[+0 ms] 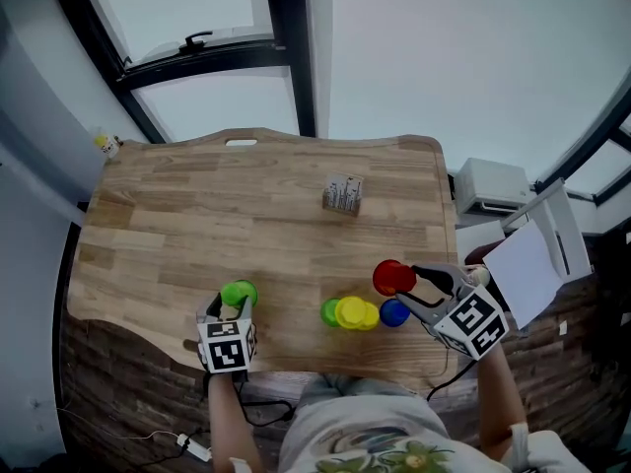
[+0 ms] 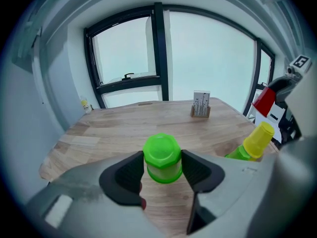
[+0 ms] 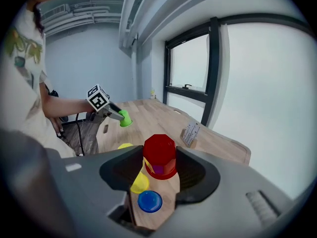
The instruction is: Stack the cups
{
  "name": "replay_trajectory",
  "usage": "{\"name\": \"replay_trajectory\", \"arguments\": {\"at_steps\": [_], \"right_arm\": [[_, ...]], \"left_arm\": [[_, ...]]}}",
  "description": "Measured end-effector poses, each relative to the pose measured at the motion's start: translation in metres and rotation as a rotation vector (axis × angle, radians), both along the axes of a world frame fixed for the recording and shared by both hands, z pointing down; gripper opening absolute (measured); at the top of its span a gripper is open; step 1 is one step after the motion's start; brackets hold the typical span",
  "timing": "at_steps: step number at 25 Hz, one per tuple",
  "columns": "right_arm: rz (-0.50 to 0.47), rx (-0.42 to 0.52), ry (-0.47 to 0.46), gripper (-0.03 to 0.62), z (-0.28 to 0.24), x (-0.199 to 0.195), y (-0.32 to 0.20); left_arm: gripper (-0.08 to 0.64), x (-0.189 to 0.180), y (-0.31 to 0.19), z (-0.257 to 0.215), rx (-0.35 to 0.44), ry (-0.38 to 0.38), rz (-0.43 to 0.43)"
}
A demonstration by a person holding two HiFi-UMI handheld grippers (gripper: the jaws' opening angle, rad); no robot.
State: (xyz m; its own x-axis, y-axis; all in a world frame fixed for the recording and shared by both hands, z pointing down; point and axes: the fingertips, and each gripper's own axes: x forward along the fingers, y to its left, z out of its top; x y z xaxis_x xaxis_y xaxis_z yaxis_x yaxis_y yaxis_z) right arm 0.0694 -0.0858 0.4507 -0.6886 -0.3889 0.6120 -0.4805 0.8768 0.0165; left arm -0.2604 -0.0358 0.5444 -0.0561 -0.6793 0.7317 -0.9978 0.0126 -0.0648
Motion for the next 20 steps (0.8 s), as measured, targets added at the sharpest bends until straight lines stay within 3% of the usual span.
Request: {"name": "replay_trajectory", "arguments": {"at_steps": [10, 20], "right_arm": [[-0.013, -0.052, 0.053, 0.209, 0.03, 0.017, 0.041], [-0.051, -0.087, 0.1, 0.21, 0.055, 0.011, 0.057]], "left_arm": [[0.25, 0.033, 0.006, -0.009, 0.022, -0.006, 0.065], [0.25, 0.04, 0.019, -0.006, 0.014, -0.006, 0.072]]}}
